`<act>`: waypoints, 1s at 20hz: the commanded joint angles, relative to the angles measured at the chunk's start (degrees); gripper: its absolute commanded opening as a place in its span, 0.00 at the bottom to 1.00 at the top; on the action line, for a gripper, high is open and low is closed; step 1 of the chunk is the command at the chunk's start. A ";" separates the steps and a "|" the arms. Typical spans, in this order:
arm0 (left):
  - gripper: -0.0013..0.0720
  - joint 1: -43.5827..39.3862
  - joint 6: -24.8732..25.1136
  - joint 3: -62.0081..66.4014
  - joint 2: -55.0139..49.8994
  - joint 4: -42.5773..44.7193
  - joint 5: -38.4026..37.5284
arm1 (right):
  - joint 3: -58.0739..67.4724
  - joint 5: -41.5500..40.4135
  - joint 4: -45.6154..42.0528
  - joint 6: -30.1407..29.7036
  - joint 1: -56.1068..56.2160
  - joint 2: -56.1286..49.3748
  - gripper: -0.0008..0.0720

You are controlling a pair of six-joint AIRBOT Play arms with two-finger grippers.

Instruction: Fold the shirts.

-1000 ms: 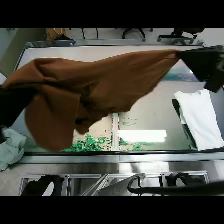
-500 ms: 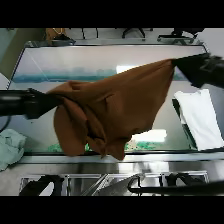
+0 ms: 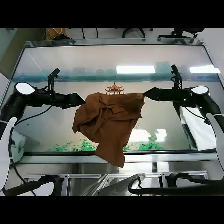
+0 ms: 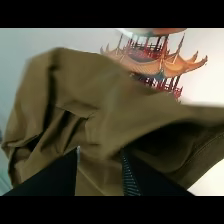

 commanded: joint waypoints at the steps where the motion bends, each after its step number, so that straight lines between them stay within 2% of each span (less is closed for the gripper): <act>1: 0.95 2.32 -1.62 5.90 -5.14 1.38 -7.39 | 1.16 4.39 1.70 -1.64 -2.36 -1.70 0.45; 4: 0.95 4.48 -4.04 3.93 -1.97 6.49 -13.40 | 0.61 10.34 -10.82 7.80 -6.05 4.00 0.45; 6: 0.95 4.70 -4.07 -3.98 2.56 8.17 -12.55 | -3.15 12.28 -18.78 13.00 -5.95 8.17 0.46; 7: 0.95 4.33 -4.02 -9.44 5.03 7.74 -10.62 | -6.29 12.87 -18.73 13.40 -5.81 10.01 0.49; 8: 0.95 3.74 -4.02 -14.80 7.26 7.74 -7.78 | -10.27 12.44 -18.45 13.75 -5.27 12.02 0.63; 9: 0.95 2.60 -4.02 -20.55 9.35 7.58 -3.52 | -13.97 11.45 -18.47 14.19 -4.26 13.53 0.65; 11: 0.95 -0.90 -4.07 -29.38 12.07 7.32 6.14 | -20.79 7.93 -18.03 15.02 -1.31 14.91 0.65; 14: 0.95 -7.26 -3.98 -35.98 12.63 1.88 18.97 | -26.64 0.96 -14.64 14.93 5.57 13.64 0.65; 17: 0.95 -12.70 -4.00 -35.67 9.29 1.20 25.24 | -26.95 -6.21 -12.00 14.91 13.60 9.51 0.65; 18: 0.92 -13.77 -4.02 -34.75 7.37 1.18 25.75 | -26.95 -8.61 -10.32 14.51 15.74 7.89 0.65; 19: 0.70 -14.36 -4.00 -33.44 5.31 1.27 25.83 | -26.93 -10.43 -8.87 14.47 17.35 6.43 0.65; 20: 0.43 -14.47 -4.02 -31.91 3.32 1.44 25.22 | -26.86 -11.85 -7.02 12.98 18.60 5.05 0.64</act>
